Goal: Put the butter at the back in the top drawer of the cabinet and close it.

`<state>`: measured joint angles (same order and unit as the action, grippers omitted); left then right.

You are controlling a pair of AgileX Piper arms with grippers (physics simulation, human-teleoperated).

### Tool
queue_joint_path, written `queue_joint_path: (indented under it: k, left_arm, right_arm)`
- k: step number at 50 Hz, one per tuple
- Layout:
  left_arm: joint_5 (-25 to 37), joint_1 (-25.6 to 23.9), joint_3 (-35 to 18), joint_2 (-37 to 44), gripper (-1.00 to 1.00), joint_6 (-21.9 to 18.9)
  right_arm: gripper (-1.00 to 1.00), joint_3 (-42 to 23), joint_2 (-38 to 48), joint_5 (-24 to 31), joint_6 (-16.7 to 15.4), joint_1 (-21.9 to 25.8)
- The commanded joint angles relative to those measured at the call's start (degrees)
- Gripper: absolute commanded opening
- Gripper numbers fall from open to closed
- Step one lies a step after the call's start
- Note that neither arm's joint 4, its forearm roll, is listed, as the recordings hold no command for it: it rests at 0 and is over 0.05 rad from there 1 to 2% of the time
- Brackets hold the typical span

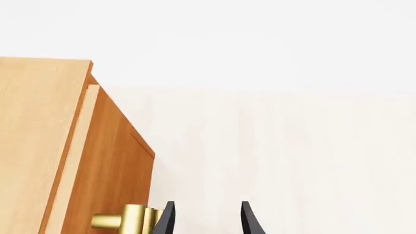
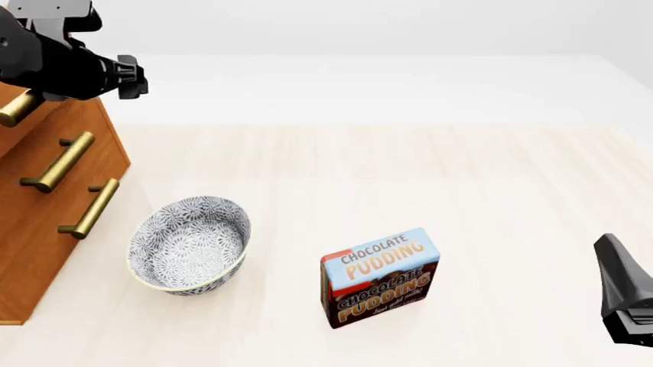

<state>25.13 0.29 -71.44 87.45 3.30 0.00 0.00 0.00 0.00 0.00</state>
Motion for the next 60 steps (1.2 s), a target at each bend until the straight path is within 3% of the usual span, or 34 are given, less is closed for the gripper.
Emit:
queue_joint_path:
  k: [1, 42, 60]
  left_arm:
    - [-0.3, -0.1, 2.2, 5.6, 1.0, 0.4]
    - [-1.7, 2.5, 2.7, 6.3, 1.0, -0.3]
    - [1.0, 0.0, 4.0, -0.8, 1.0, -0.3]
  right_arm:
    - [1.0, 0.0, 0.0, 0.0, 0.0, 0.0]
    - [1.0, 0.0, 0.0, 0.0, 0.0, 0.0]
    - [1.0, 0.0, 0.0, 0.0, 0.0, 0.0]
